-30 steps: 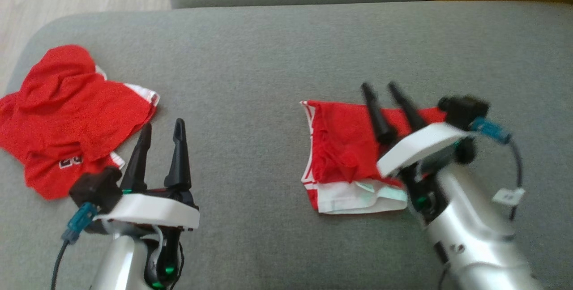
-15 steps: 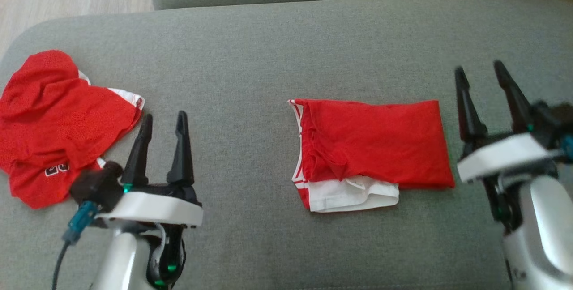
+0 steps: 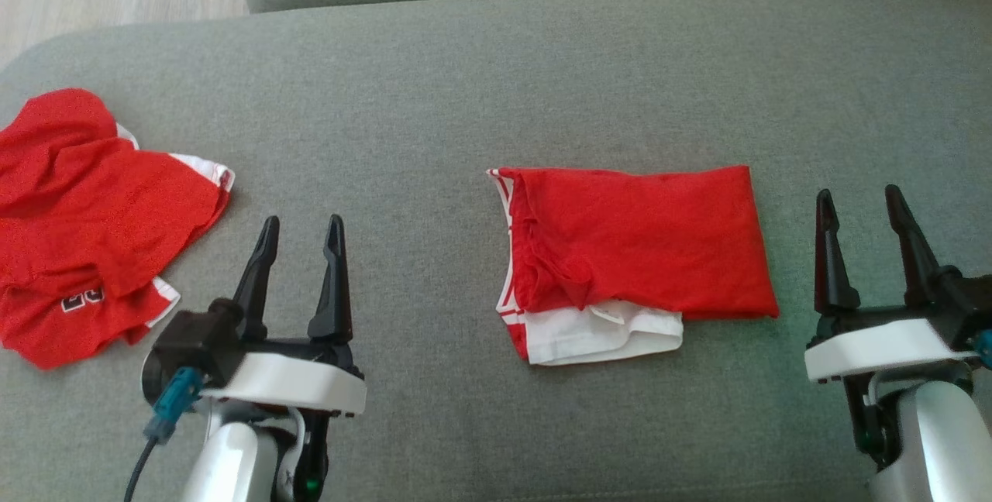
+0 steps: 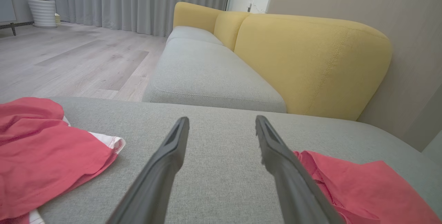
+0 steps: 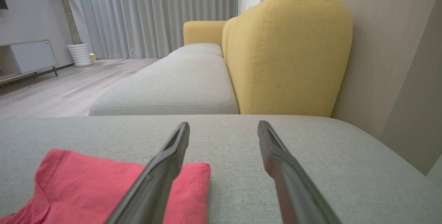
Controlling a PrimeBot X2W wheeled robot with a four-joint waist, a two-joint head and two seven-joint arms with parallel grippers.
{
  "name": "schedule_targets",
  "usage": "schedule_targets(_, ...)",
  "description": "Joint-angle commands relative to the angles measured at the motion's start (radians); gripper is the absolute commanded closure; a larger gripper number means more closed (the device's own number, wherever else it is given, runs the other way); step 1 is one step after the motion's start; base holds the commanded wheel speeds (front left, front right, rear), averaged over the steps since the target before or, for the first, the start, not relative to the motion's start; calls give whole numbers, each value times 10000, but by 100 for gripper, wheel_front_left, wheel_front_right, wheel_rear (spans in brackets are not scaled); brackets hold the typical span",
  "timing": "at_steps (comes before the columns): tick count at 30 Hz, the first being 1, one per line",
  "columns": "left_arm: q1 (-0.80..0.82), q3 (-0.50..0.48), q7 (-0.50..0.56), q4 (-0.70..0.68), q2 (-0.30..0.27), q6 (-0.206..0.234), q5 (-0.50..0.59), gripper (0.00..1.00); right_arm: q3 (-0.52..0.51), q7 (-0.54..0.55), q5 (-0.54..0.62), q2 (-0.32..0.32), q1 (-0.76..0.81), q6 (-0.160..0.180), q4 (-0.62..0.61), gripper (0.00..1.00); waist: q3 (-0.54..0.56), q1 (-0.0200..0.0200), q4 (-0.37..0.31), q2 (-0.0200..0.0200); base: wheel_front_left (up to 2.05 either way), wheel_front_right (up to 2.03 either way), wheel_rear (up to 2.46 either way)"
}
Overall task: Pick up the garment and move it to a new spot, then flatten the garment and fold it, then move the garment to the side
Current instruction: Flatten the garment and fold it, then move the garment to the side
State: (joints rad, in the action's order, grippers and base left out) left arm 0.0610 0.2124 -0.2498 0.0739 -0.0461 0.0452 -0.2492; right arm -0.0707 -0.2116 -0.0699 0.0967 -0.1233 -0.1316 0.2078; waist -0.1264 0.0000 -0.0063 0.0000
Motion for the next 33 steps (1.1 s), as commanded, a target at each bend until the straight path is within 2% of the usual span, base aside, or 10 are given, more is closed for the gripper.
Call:
schedule_targets(1, 317, -343, -120, -405, -41, 68, 11, 0, 164, -128, 88, 38, -332, 9, -262, 0, -65, 0, 25, 0, 0, 0, 0)
schedule_targets(9, 630, -270, -120, -388, -41, -17, -10, 0, 152, 77, 2, -46, -660, 9, 198, 0, -427, 0, 169, 0, 0, 0, 0)
schedule_targets(21, 1002, 44, -120, -109, -41, -61, 21, 0, 202, 561, -891, -315, -1613, 9, 2503, 0, -1274, 0, 509, 0, 0, 0, 0)
schedule_targets(28, 1255, 102, -120, -52, -41, -89, 82, 0, 616, 614, -1110, -308, -2232, 9, 3728, 0, -1615, 0, 597, 0, 0, 0, 0)
schedule_targets(29, 1279, 103, -120, -41, -41, -90, 91, 0, 723, 612, -1121, -293, -2308, 9, 3882, 31, -1630, 0, 590, 0, 0, 0, 0)
schedule_targets(30, 1302, 101, -120, -26, -41, -91, 103, 0, 834, 548, -1101, -258, -2383, 9, 3992, 100, -1639, 0, 574, 0, 0, 0, 0)
schedule_targets(33, 1363, 88, -120, 12, -41, -92, 123, 0, 1179, 280, -881, -47, -2638, 9, 4196, 100, -1614, 0, 458, 0, 0, 0, 0)
